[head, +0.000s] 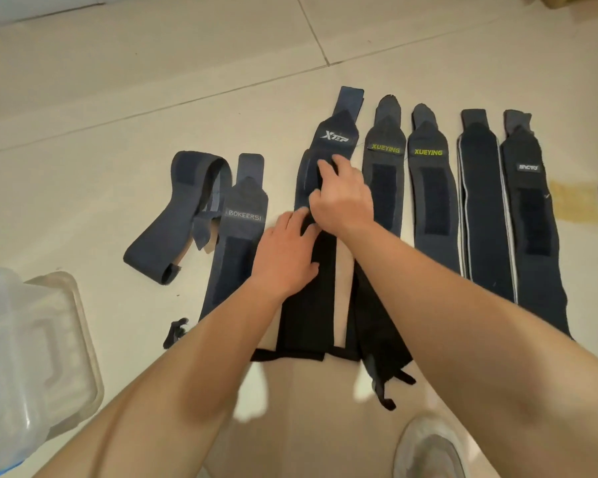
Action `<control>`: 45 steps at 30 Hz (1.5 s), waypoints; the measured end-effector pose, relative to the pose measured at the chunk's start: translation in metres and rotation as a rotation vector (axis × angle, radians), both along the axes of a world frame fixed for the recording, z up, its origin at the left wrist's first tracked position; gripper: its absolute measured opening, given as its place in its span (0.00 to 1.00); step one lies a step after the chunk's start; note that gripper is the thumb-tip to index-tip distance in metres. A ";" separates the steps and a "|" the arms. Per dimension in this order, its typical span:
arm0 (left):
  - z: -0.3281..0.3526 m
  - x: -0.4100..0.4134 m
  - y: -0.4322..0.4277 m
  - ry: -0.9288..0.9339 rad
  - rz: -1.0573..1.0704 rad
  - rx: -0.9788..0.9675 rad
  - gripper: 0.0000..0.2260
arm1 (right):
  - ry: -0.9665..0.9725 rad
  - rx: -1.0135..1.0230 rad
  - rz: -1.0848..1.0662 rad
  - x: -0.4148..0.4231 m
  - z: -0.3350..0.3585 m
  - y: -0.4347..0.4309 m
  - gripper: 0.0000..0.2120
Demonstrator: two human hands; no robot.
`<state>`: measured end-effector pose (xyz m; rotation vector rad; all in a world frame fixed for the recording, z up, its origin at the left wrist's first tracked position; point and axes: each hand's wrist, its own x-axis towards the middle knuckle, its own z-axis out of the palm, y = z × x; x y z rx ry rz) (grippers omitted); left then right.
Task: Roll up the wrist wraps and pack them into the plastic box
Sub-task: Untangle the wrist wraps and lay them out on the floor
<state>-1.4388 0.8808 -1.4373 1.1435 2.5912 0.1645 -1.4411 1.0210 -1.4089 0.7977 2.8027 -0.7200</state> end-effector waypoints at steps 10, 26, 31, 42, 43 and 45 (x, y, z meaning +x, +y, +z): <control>-0.020 -0.041 0.022 -0.103 -0.066 -0.137 0.48 | -0.194 0.298 0.087 -0.038 -0.030 0.021 0.22; 0.055 -0.003 -0.098 -0.089 0.627 0.234 0.02 | 0.054 0.061 0.091 0.027 0.016 -0.084 0.17; 0.056 -0.012 -0.144 -0.160 0.988 0.256 0.02 | -0.042 -0.446 -0.072 0.010 0.011 -0.113 0.24; 0.015 -0.049 -0.130 0.043 0.476 0.083 0.37 | -0.215 -0.220 -0.288 -0.080 -0.023 -0.111 0.38; 0.010 -0.054 -0.128 0.066 0.484 0.059 0.35 | -0.218 -0.202 -0.289 -0.081 -0.027 -0.111 0.38; 0.007 -0.065 -0.127 0.148 0.517 0.049 0.25 | -0.217 -0.175 -0.283 -0.081 -0.033 -0.111 0.39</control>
